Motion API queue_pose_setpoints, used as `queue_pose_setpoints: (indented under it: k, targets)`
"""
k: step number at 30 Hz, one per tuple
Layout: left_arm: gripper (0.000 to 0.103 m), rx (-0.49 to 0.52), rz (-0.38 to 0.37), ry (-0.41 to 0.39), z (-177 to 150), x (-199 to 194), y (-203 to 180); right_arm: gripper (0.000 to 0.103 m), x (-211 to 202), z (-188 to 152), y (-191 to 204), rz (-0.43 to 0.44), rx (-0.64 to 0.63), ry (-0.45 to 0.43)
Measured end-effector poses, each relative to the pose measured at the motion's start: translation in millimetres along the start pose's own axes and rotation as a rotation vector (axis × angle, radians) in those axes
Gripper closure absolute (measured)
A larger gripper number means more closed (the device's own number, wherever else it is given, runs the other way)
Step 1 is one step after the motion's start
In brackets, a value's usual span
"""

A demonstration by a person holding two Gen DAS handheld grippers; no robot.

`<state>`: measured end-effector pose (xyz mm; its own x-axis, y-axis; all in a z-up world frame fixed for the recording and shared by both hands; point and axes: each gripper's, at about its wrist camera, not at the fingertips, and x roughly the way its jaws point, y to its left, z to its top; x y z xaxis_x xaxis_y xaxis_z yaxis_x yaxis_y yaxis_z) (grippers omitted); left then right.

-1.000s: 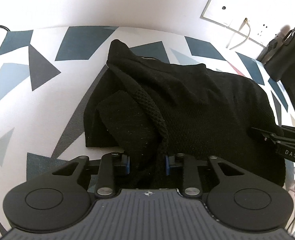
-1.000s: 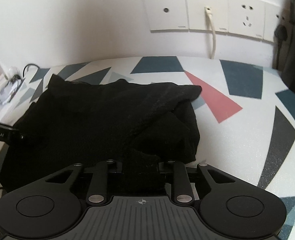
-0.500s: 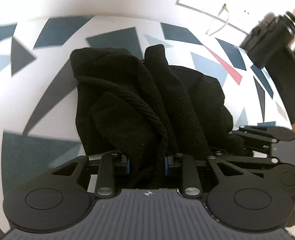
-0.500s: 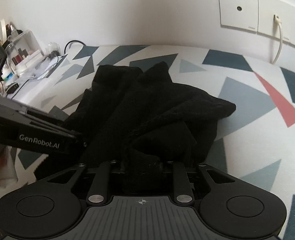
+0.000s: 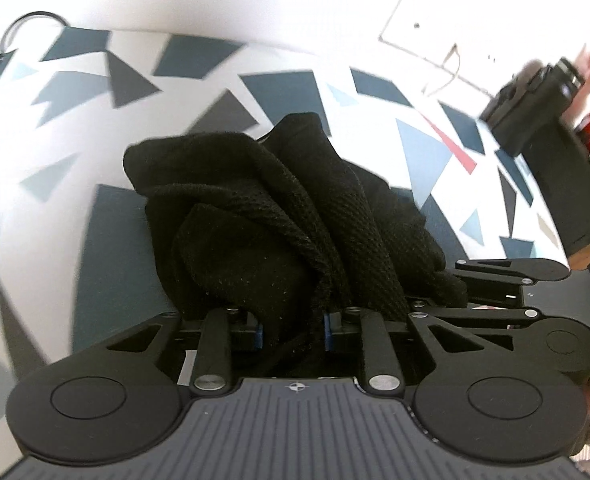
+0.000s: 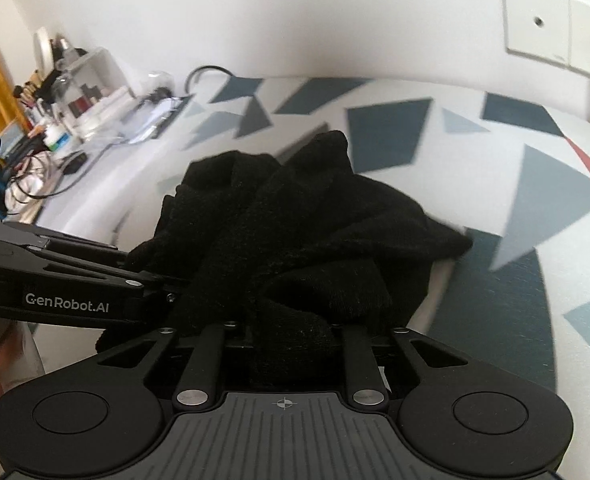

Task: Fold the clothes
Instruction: 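Carry the held sweater bundle with both grippers to the clothes stack on the chair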

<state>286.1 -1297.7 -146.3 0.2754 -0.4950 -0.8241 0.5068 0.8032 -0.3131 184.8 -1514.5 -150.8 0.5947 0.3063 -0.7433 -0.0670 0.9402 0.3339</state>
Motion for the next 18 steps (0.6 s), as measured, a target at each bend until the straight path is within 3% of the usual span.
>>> queue_pose_setpoints:
  k: [5, 9, 14, 18]
  targets:
    - [0.08, -0.04, -0.012, -0.093, -13.5, -48.0, 32.9, 0.086, -9.8, 11.6, 57.5, 0.003, -0.079, -0.034]
    - [0.08, -0.092, -0.004, -0.182, -37.4, -100.8, 75.7, 0.086, -10.2, 21.4, 125.4, 0.015, -0.171, -0.056]
    - [0.08, -0.155, 0.028, -0.286, -77.0, -172.9, 139.2, 0.086, 1.0, 27.5, 232.7, 0.059, -0.293, -0.068]
    - [0.08, -0.223, 0.113, -0.344, -119.7, -233.1, 196.8, 0.086, 23.0, 25.1, 330.2, 0.117, -0.406, -0.046]
